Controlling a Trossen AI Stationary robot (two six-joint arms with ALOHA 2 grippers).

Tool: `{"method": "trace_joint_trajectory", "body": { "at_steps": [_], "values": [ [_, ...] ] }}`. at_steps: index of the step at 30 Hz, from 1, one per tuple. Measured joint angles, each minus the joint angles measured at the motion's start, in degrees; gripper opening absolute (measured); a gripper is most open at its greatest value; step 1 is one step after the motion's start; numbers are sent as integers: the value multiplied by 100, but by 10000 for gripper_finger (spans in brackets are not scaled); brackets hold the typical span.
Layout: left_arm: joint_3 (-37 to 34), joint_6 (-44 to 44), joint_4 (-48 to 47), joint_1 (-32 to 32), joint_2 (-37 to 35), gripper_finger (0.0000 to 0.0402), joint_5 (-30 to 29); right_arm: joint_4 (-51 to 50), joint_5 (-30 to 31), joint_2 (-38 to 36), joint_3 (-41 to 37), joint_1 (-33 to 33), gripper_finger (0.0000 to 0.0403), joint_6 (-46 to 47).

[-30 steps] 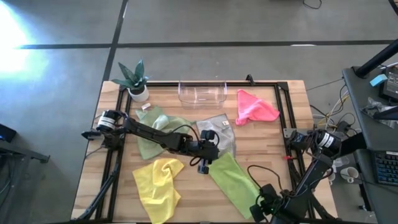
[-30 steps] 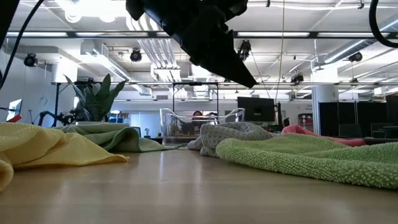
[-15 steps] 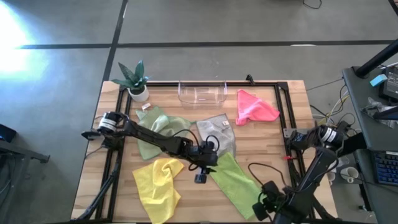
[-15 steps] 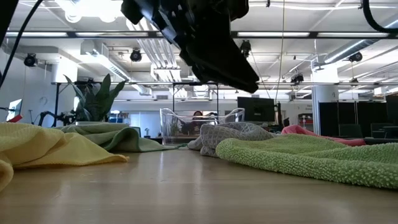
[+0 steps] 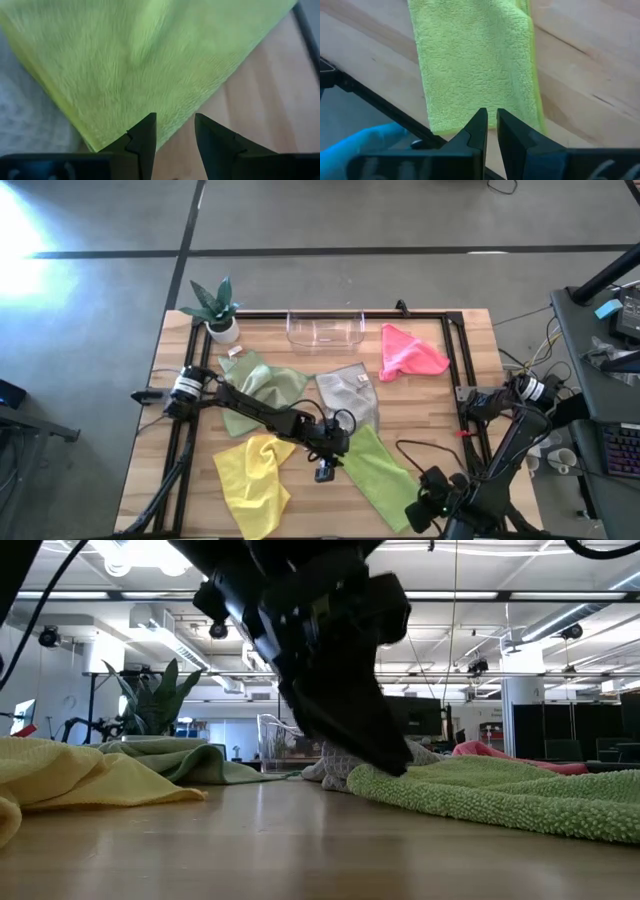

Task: Fold microfiber towels
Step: Fold the green microfiber cloth

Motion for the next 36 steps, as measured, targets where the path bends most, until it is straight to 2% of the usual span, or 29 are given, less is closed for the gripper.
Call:
{"method": "trace_joint_trajectory", "body": {
  "at_steps": [6, 11, 17, 22, 29, 32, 36],
  "values": [
    [-7, -16, -281, 0, 74, 113, -360, 13, 0, 13, 0, 0, 34, 19],
    [13, 105, -861, 38, 32, 82, -534, 4, 0, 15, 0, 0, 34, 22],
    [24, 1110, -1691, 118, -43, 44, -804, 5, 0, 15, 0, 0, 34, 24],
    [31, 1946, -2506, 259, -135, 30, -924, 4, 0, 19, 0, 2, 34, 24],
    [2, 2799, -3340, 386, -283, 29, -1763, 1, -2, 19, 0, 0, 34, 37],
    [-8, 2847, -3459, 425, -412, 29, -1719, 10, 0, 21, 0, 0, 34, 39],
    [0, 2642, -3659, 414, -758, 29, -1279, -2, 23, 24, 0, -91, 34, 29]
  ]
}}
